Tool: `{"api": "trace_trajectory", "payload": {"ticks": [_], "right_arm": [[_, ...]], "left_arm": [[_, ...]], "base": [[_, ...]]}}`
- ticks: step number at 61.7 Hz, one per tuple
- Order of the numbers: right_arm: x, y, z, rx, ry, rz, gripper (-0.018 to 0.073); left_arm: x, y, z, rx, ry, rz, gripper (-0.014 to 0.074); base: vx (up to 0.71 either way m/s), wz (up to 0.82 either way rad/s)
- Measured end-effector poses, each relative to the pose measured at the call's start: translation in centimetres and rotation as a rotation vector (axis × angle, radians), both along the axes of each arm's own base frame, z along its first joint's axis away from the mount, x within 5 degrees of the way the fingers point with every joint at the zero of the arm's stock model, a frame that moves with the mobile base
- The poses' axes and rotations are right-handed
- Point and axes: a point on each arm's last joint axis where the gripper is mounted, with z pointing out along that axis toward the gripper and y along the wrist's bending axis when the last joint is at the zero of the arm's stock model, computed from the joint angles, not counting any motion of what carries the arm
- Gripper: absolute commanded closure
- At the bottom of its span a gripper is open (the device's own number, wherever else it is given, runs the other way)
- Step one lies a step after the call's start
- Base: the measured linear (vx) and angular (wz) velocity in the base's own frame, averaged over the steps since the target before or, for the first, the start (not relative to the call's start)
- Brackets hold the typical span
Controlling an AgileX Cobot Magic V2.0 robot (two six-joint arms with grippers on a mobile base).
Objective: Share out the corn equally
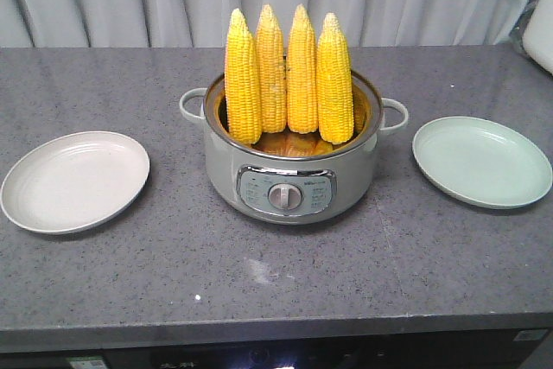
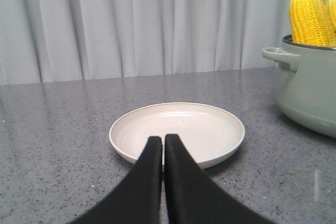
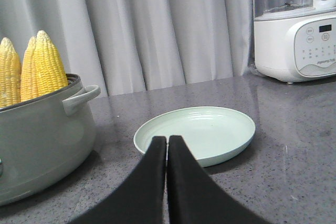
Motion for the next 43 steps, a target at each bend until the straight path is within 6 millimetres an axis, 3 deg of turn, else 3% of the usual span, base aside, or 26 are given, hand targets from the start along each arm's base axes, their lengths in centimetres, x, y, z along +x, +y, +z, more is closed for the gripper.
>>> {"api": "trace_trajectory", "payload": {"ticks": [43], "right_arm": [[0.0,0.0,0.0,0.0,0.0,0.0,0.0564]], "left_arm": [[0.0,0.0,0.0,0.0,0.0,0.0,0.0603]], "base": [[0.03,0.0]]}}
